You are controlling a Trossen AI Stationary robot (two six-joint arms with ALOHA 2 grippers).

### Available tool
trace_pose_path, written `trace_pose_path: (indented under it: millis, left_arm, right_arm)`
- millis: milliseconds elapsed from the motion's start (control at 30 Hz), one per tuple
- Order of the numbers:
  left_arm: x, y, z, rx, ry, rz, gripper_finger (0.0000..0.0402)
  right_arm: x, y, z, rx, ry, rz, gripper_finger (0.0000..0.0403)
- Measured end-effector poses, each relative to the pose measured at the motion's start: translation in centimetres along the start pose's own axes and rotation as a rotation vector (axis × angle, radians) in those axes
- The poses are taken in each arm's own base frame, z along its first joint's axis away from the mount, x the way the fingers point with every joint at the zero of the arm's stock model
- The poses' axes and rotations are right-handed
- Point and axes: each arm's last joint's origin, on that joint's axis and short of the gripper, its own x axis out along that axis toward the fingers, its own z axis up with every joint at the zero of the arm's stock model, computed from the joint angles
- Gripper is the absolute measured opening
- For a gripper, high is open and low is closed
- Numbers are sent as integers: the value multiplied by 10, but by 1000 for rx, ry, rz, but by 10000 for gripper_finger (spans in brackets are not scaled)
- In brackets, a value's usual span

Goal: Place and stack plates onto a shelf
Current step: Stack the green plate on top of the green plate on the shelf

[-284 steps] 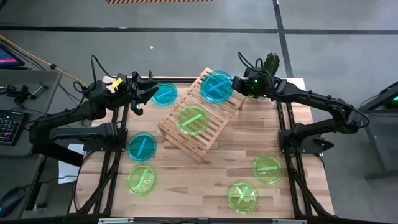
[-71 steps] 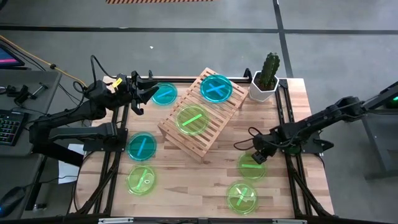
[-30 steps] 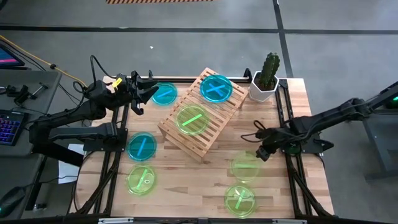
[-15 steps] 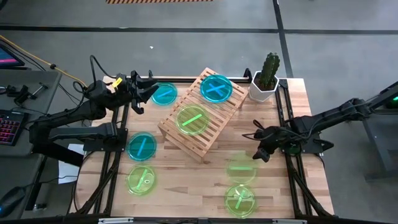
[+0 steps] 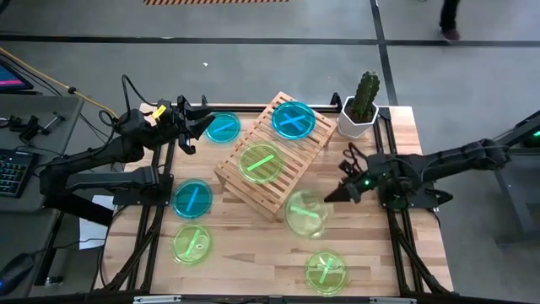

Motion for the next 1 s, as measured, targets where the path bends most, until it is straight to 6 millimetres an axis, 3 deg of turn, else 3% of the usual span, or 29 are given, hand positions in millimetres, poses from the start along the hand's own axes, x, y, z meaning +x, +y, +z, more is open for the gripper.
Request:
trace_pose_path:
  millis: [167, 333, 633, 767, 1000]
  left_arm:
    - [0, 0, 0, 0, 0, 0, 133]
    - [0, 0, 1, 0, -11, -3, 133]
    - [-1, -2, 7, 3, -64, -39, 133]
    - [-4, -4, 9, 4, -74, -62, 133]
    - [-10, -5, 14, 5, -99, -68, 133]
  right_arm:
    - [0, 14, 28, -18, -103, -19, 0]
    - [10, 27, 72, -28, -242, -94, 0]
    - [40, 16, 141, -17, -311, -222, 0]
    - [54, 10, 155, -5, -294, -241, 0]
    - [65, 2, 158, 31, -238, -289, 0]
